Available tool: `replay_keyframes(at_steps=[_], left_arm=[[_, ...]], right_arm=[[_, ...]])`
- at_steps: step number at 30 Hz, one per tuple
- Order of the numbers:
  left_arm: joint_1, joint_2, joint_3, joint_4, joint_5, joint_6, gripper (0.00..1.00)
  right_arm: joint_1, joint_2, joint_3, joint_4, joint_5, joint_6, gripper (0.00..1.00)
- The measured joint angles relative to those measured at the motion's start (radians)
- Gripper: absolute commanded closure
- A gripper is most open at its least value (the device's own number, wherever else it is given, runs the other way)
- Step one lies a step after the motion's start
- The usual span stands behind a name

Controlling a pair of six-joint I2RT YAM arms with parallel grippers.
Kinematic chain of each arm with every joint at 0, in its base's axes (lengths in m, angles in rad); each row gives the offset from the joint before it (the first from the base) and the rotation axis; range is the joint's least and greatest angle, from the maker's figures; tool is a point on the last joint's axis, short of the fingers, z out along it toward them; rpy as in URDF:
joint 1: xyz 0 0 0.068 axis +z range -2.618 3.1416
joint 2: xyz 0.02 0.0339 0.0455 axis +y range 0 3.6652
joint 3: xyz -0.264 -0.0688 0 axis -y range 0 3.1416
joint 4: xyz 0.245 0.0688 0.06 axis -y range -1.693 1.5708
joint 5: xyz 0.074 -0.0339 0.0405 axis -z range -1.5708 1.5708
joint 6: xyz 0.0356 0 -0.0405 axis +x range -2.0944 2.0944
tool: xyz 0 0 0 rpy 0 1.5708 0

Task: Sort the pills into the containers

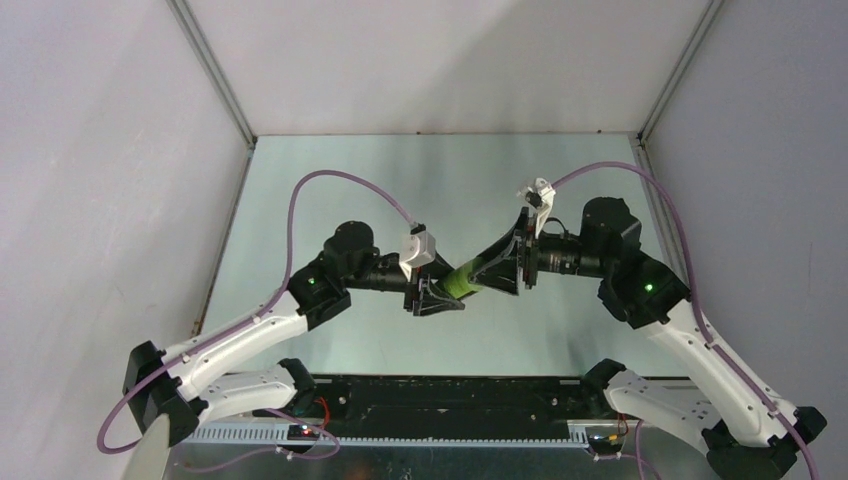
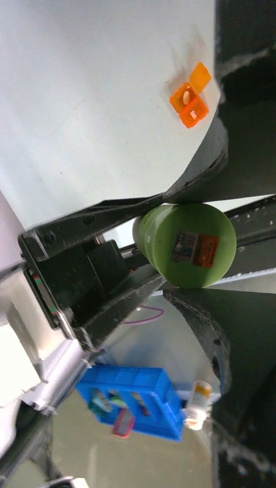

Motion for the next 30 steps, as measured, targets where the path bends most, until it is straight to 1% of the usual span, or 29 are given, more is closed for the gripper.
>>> replay_keyframes(at_steps=[1, 2, 3, 11, 12, 13, 14, 15, 16, 17, 19, 21, 24, 27, 29, 30], left_arm=[[0.000, 0.000, 0.000, -0.002, -0.023, 0.004, 1.00], [0.000, 0.000, 0.000, -0.004, -0.046, 0.009, 1.00], [0.000, -0.001, 0.000, -0.004, -0.075, 0.010, 1.00], [0.001, -0.007, 0.000, -0.011, -0.293, 0.014, 1.00], [0.001, -0.007, 0.000, -0.010, -0.316, 0.014, 1.00], [0.001, -0.007, 0.000, -0.010, -0.336, 0.014, 1.00], [0.000, -0.007, 0.000, -0.010, -0.357, 0.014, 1.00], [0.000, -0.007, 0.000, -0.009, -0.369, 0.014, 1.00], [-0.001, -0.007, 0.000, -0.008, -0.379, 0.014, 1.00], [-0.002, -0.007, 0.000, -0.005, -0.385, 0.014, 1.00], [-0.003, -0.008, 0.000, -0.005, -0.386, 0.012, 1.00], [-0.004, -0.008, 0.000, -0.004, -0.381, 0.012, 1.00], [-0.004, -0.007, 0.000, -0.003, -0.352, 0.012, 1.00], [-0.004, -0.007, 0.000, -0.003, -0.303, 0.012, 1.00], [-0.004, -0.006, 0.000, -0.004, -0.260, 0.012, 1.00], [-0.004, -0.006, 0.000, -0.005, -0.241, 0.012, 1.00]], right_arm=[[0.001, 0.003, 0.000, 0.007, 0.025, 0.020, 0.89], [0.003, 0.008, 0.000, 0.016, 0.055, 0.046, 0.97], [0.007, 0.015, 0.000, 0.025, 0.088, 0.076, 0.99], [0.053, 0.066, 0.000, 0.093, 0.387, 0.305, 1.00], [0.058, 0.069, 0.000, 0.095, 0.420, 0.334, 0.95], [0.064, 0.074, 0.000, 0.095, 0.461, 0.370, 0.75], [0.069, 0.077, 0.000, 0.095, 0.492, 0.400, 0.61], [0.072, 0.080, 0.000, 0.097, 0.512, 0.420, 0.38], [0.073, 0.080, 0.000, 0.098, 0.524, 0.431, 0.30], [0.074, 0.081, 0.000, 0.100, 0.527, 0.435, 0.19], [0.059, 0.074, 0.000, 0.098, 0.533, 0.401, 0.12], [0.031, 0.066, -0.001, 0.101, 0.500, 0.358, 0.10], [-0.011, 0.039, -0.006, 0.106, 0.373, 0.266, 0.09], [-0.018, 0.013, -0.006, 0.100, 0.251, 0.178, 0.09], [-0.018, 0.001, -0.006, 0.087, 0.181, 0.123, 0.12], [-0.018, -0.002, -0.006, 0.080, 0.150, 0.097, 0.15]])
